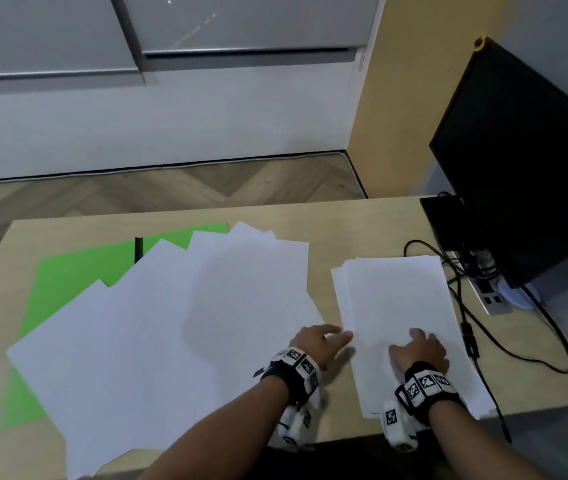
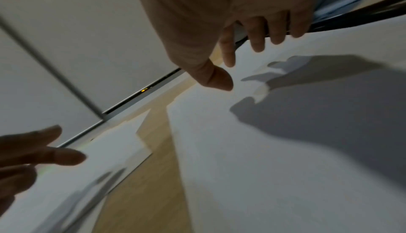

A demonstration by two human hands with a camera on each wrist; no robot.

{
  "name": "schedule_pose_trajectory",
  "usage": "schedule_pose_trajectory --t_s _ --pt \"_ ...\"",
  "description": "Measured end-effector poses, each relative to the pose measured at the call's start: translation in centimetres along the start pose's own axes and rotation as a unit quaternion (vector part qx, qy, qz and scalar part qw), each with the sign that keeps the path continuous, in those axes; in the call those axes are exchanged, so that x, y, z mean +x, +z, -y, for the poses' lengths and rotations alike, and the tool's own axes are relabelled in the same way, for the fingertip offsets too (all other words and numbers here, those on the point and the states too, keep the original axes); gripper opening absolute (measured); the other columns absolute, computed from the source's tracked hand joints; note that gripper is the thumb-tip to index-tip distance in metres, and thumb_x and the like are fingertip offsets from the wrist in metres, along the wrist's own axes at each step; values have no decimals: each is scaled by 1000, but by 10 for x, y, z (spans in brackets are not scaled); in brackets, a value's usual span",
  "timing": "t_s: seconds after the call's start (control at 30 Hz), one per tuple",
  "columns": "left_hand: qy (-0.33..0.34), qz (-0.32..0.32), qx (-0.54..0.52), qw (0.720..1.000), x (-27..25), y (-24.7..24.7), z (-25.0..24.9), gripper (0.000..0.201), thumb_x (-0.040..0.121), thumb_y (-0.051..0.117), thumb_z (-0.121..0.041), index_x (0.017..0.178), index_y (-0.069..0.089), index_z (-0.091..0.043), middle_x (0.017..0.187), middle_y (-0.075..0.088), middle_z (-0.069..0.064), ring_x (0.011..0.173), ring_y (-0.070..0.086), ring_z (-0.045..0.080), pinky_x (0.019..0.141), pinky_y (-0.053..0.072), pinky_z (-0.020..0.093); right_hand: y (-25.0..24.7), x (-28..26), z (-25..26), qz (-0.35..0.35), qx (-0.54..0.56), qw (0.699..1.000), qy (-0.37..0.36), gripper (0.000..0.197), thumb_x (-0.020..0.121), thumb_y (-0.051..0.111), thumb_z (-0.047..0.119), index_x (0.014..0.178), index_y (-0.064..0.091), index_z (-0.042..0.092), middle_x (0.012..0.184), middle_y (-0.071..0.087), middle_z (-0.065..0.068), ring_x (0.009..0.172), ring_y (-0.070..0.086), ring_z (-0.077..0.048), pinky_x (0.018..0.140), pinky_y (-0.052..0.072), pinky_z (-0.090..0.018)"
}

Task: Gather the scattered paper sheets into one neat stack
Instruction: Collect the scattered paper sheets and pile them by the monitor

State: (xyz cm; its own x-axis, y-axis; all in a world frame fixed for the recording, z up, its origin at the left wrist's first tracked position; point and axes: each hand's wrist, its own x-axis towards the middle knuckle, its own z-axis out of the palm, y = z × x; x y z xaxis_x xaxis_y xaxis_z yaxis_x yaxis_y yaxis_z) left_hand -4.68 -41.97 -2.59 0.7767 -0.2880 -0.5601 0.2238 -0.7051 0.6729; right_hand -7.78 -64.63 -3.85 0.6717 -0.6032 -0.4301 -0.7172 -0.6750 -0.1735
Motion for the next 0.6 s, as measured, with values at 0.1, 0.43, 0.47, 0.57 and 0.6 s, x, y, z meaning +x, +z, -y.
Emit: schedule_pose_trajectory --t_s 0.1,0.43,0.47,0.57,0.6 --pt "-39 -144 11 989 -12 -46 37 51 81 48 -77 103 71 -36 102 72 -2 95 68 19 83 52 29 1 -6 26 -35 64 995 -74 58 85 61 26 141 46 25 154 32 -4 142 24 -25 114 29 -46" --pt "-304 -357 5 883 -89 -175 204 57 81 67 -58 122 57 -19 127 47 12 123 45 34 96 43 45 54 -57 156 109 217 937 -252 45 86 70 31 129 58 22 142 42 -1 134 41 -16 104 42 -34" --pt "-332 -372 4 867 -100 -181 217 61 80 70 -57 124 55 -18 128 46 13 123 44 35 97 42 46 58 -59 166 122 162 949 -241 60 85 71 39 138 51 20 150 35 -5 140 32 -20 110 36 -36" --pt "-394 -417 -48 818 -128 -196 250 76 76 75 -54 132 46 -12 132 40 14 124 40 38 96 43 51 66 -69 189 156 32 970 -183 105 72 72 62 154 19 23 162 8 -9 149 6 -28 117 25 -48" --pt "-407 -418 -67 810 -135 -200 259 81 75 76 -54 135 43 -10 134 38 16 126 39 39 97 42 52 71 -71 194 159 6 972 -172 114 69 73 67 155 12 23 162 3 -10 150 2 -30 117 24 -51"
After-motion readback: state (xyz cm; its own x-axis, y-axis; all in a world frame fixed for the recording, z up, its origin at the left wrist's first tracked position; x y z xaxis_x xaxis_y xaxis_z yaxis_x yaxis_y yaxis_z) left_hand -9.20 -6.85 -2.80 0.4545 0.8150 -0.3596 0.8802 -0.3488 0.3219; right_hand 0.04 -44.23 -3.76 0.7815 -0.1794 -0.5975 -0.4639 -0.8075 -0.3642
